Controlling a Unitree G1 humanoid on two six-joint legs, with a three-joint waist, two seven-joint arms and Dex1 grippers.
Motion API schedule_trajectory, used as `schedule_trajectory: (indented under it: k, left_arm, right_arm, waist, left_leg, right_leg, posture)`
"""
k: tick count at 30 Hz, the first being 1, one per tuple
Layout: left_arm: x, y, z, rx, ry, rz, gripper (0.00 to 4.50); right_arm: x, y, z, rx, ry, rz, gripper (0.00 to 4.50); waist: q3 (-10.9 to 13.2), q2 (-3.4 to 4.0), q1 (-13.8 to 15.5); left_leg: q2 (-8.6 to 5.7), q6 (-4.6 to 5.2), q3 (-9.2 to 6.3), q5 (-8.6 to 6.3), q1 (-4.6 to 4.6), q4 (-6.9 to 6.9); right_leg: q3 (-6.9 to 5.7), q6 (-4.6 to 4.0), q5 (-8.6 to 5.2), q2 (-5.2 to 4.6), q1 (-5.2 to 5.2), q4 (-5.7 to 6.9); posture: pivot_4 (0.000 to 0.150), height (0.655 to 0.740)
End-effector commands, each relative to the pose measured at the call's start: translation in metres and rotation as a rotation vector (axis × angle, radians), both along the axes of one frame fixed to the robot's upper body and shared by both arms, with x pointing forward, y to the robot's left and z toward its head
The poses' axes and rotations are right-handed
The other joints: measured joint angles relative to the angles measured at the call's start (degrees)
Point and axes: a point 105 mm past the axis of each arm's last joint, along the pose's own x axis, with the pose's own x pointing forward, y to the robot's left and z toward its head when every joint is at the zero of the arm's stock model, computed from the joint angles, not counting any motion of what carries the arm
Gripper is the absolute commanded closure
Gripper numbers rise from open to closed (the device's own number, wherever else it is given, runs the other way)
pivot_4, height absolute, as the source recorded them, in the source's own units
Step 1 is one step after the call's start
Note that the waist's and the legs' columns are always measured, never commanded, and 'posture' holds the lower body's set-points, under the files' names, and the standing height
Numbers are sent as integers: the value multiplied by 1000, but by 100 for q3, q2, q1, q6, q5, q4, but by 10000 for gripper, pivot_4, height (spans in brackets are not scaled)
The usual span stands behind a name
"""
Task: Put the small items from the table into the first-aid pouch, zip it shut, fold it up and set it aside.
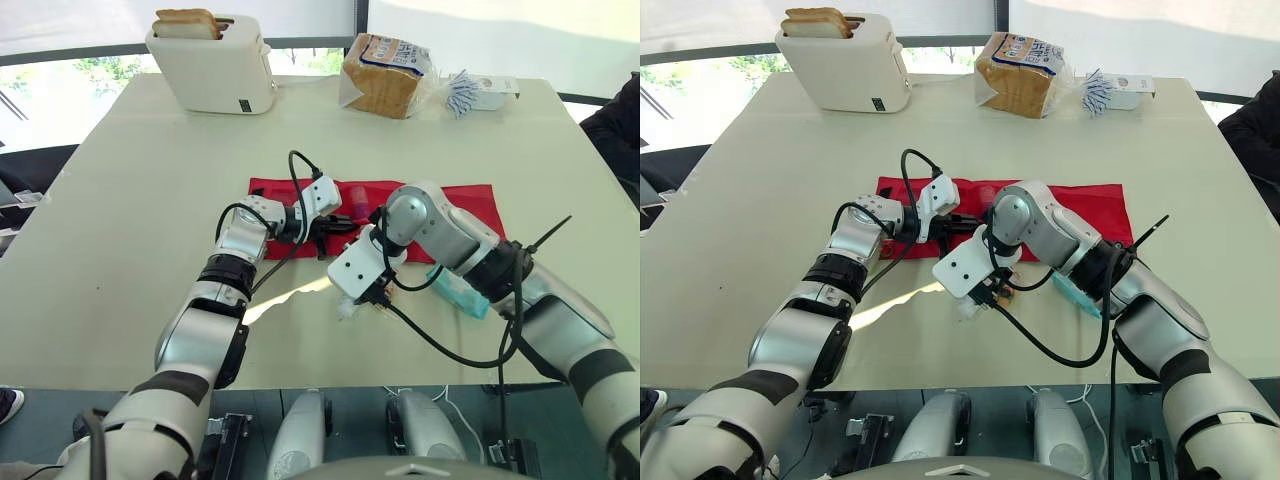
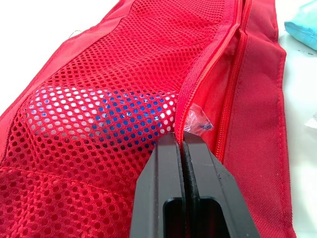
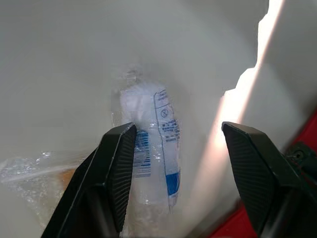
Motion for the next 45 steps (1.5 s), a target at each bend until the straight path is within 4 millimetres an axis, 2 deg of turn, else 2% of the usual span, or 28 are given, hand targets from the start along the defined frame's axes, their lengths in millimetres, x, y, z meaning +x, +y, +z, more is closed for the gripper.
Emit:
schedule_trajectory:
  k: [1,2,4,6,9,10,12,15,22,30,36,39,41,43,45]
  left_arm:
    - [0,-2,9,-21,-37,-8,45000]
    - [0,-2,9,-21,-37,-7,45000]
    - [0,-2,9,-22,-37,-6,45000]
    - [0,-3,9,-22,-38,-6,45000]
    - [-1,-3,9,-22,-38,-7,45000]
    - [-1,-3,9,-23,-38,-7,45000]
    - [-1,-3,9,-23,-39,-7,45000]
    - [-1,-4,9,-28,-38,-3,45000]
    - [0,-3,8,-36,-38,5,45000]
    - [-1,-4,6,-41,-35,7,45000]
    - [-1,-4,5,-39,-32,7,45000]
    - [-1,-3,5,-39,-32,10,45000]
    - [-1,-2,5,-39,-32,12,45000]
    - [-1,-2,5,-39,-32,14,45000]
    - [-1,-1,6,-40,-32,16,45000]
  right_arm:
    - [-4,1,-5,-20,9,26,15552]
    - [-4,0,-7,-26,13,22,15552]
    - [-5,-1,-9,-32,20,17,20879]
    - [-5,-3,-12,-44,30,13,28118]
    - [-8,-6,-12,-41,54,2,44001]
    - [-9,-7,-10,-32,64,-6,44591]
    - [-9,-8,-8,-17,74,-19,44591]
    - [-17,-7,5,109,201,-108,44591]
    - [-2,-15,30,504,415,-533,44591]
    - [18,-55,-3,504,432,-950,44591]
    - [14,-54,-10,481,512,-1030,44591]
    - [8,-49,-5,498,557,-1002,36768]
    - [10,-48,2,539,539,-990,26516]
    - [10,-50,9,563,524,-974,19276]
    - [11,-56,18,586,489,-953,19276]
  waist:
    - [0,0,0]
    - [0,0,0]
    - [0,0,0]
    - [0,0,-4]
    - [-2,2,-7]
    - [-2,2,-6]
    - [-2,2,-3]
    - [-2,2,0]
    - [-2,2,15]
    - [-2,2,12]
    - [-2,2,16]
    - [-2,2,13]
    - [-2,2,9]
    - [-2,2,9]
    - [-2,2,10]
  left_leg:
    - [0,0,0,0,0,0]
    - [0,0,0,0,0,0]
    - [0,0,0,0,0,0]
    - [0,0,1,0,1,0]
    - [1,0,1,0,4,-1]
    - [2,0,0,0,5,0]
    - [2,0,-1,0,5,0]
    - [2,0,-2,0,4,-1]
    - [1,3,-10,-2,0,-1]
    - [-1,21,-1,-12,0,-1]
    - [-1,24,0,-14,1,-1]
    - [-2,24,0,-14,1,-1]
    - [-2,24,0,-14,0,-2]
    - [-2,25,-1,-14,0,-1]
    - [-2,25,-1,-14,0,-1]
  right_leg:
    - [0,0,0,0,0,0]
    - [0,0,0,0,0,0]
    - [0,0,0,0,0,0]
    - [1,0,0,0,0,0]
    - [1,0,0,1,1,3]
    - [1,0,0,2,1,3]
    - [1,0,0,1,1,2]
    - [2,0,0,1,1,1]
    - [4,-1,1,-1,0,2]
    - [5,-1,0,-2,0,2]
    - [5,-1,0,-2,1,1]
    - [5,0,0,-2,1,0]
    - [5,0,0,-2,1,1]
    - [5,0,0,-2,1,1]
    - [5,0,0,-2,1,0]
  posture:
    - [1500,7400]
    - [1500,7400]
    - [1500,7400]
    - [1500,7400]
    - [1500,7400]
    - [1500,7400]
    - [1500,7400]
    - [1500,7400]
    - [1500,7400]
    - [1500,7400]
    - [1500,7400]
    - [1500,7400]
    - [1500,7400]
    - [1500,7400]
    - [1500,7400]
